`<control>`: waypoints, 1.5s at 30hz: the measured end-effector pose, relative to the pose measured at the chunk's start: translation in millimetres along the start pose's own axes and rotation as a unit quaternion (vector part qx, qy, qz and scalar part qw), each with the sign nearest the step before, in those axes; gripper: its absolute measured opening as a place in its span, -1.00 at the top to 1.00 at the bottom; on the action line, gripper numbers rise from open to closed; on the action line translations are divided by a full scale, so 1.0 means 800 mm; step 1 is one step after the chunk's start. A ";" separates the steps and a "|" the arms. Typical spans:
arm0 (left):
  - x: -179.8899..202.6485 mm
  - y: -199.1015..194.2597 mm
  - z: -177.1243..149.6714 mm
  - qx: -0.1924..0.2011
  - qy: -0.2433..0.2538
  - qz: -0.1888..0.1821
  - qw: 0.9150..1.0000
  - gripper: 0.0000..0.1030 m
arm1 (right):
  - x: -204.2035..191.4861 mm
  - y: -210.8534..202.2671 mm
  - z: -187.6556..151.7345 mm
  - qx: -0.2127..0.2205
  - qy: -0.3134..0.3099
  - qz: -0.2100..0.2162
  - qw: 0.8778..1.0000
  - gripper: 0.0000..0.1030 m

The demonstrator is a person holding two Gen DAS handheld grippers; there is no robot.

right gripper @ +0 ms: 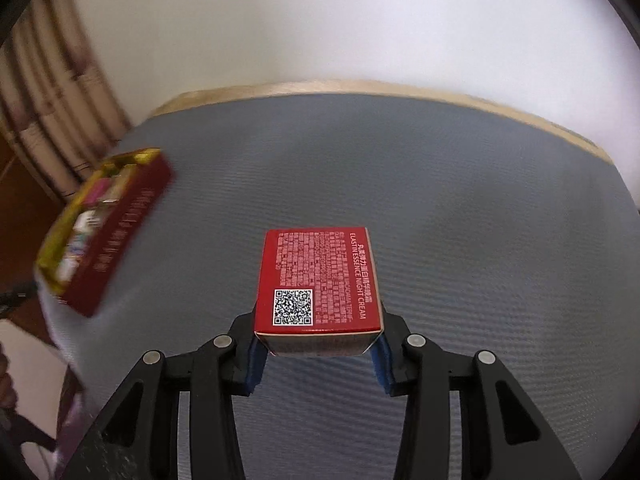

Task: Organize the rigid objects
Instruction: 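Carry the red cream box over the tin and lower it in with the right gripper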

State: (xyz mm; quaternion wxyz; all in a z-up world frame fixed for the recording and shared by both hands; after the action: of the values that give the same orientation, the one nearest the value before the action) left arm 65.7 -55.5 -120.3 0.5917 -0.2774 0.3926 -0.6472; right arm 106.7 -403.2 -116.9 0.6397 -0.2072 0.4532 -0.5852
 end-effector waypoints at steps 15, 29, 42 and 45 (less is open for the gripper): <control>-0.010 0.013 -0.005 -0.025 -0.022 -0.015 0.999 0.28 | -0.274 0.032 0.014 -0.022 -0.139 0.123 0.982 0.22; -0.025 0.031 -0.009 -0.050 -0.043 -0.016 0.998 0.27 | -0.313 0.103 0.000 -0.047 -0.157 0.101 0.981 0.21; -0.032 0.038 -0.010 -0.062 -0.053 -0.006 0.997 0.27 | -0.315 0.136 -0.006 -0.048 -0.160 0.074 0.983 0.16; -0.033 0.038 -0.009 -0.061 -0.055 -0.005 0.997 0.27 | -0.314 0.127 -0.002 -0.026 -0.155 0.072 0.985 -0.16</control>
State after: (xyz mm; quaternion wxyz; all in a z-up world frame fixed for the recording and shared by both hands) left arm 80.1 -28.3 -147.1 0.5907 -0.3504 0.3971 -0.6088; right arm 186.5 -144.2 -113.7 0.7368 -0.2787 0.3775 -0.4867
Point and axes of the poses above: each gripper's, at about its wrist camera, not at the fingertips, and y roughly the way its jaws point, x to its right, z to its top, the point moved 5 cm from there along y, roughly the way its jaws point, and after that the axes turned 14 degrees about y, right-handed, at the moved point
